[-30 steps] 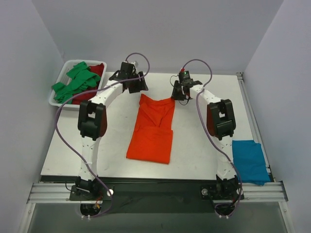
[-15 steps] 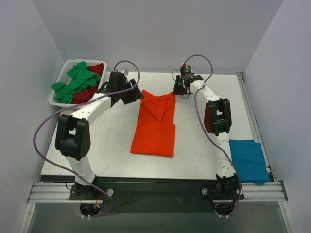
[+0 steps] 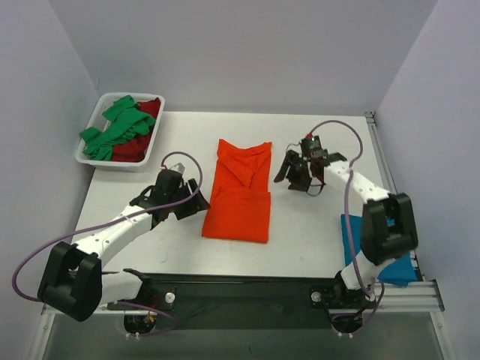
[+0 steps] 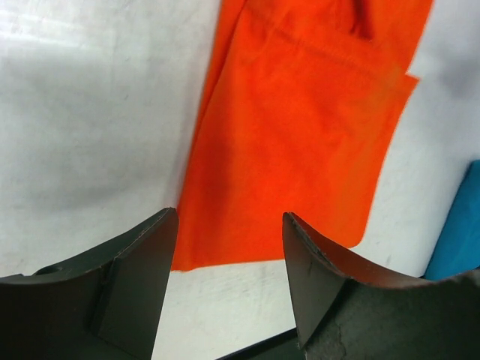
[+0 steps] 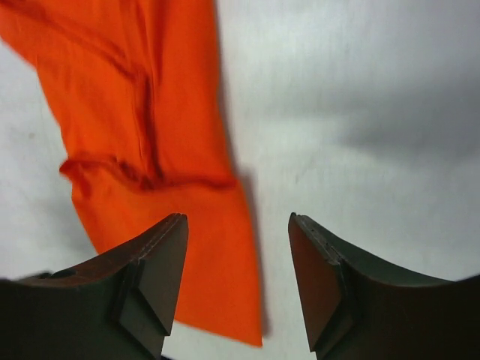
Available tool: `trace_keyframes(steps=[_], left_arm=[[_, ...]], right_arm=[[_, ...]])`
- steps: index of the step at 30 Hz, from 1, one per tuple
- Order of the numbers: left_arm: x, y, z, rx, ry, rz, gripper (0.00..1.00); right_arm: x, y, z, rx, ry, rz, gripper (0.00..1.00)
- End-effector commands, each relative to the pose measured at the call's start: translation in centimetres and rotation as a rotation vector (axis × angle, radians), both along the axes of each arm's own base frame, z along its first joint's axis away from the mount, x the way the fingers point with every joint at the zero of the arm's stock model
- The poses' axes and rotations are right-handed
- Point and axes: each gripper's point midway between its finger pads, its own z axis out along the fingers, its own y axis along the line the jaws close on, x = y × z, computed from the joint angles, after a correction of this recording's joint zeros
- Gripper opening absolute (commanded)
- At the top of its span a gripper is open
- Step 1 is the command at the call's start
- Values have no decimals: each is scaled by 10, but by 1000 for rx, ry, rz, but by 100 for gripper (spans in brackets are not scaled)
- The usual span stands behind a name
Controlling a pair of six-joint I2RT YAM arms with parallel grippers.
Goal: Fold and stack the t-shirts
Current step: Grab one side of the 2/3 rectangular tshirt with both arms
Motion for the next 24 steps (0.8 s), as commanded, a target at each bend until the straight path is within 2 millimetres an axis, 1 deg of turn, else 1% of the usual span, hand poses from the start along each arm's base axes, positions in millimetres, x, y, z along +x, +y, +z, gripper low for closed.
trace_keyframes(steps=[1,2,3,4,5,6,7,8,9,10,11,12,14,15,17,22,24], left_arm=[[-20,7,-16,12,31,7,68],[-25,8,-21,17,43,4,68],[-29,8,-24,14,46,3,68],[-36,10,-32,11,60,-3,68],[-38,10,-33,5,61,-2,68],[-39,9,-34,0,55,-8,68],[-41,6,-36,-10,60,-23,67],[-43,5,-38,-12,66,-30,66],[-43,5,-39,-9,66,-29,65],[-44,5,-41,-5,73,-33,65],[-47,5,-45,-2,82,-34,63],[-47,6,-47,-3,83,-33,62],[-48,5,-51,-8,86,-33,60],[-52,7,-56,-3,99,-32,59],[-53,7,-60,-1,106,-29,56],[-60,8,-71,17,131,-30,53],[-63,7,-75,21,135,-33,53]], right_arm=[[-63,23,4,125,8,-43,56],[-95,20,-9,125,23,-44,56],[-118,34,-13,116,31,4,55],[-131,32,-12,113,16,-31,55],[-154,28,-32,90,53,-35,55],[-171,32,-40,94,65,-20,53],[-176,31,-39,118,56,-72,53],[-191,24,-56,106,76,-83,51],[-197,23,-60,110,77,-99,50],[-201,23,-59,115,61,-108,50],[-203,20,-63,116,55,-150,50],[-212,13,-73,102,71,-166,50],[-208,19,-68,159,37,-187,50],[-211,19,-71,165,40,-188,50],[-211,24,-71,174,43,-186,49],[-212,35,-73,164,53,-169,48],[-212,37,-75,166,53,-174,45]])
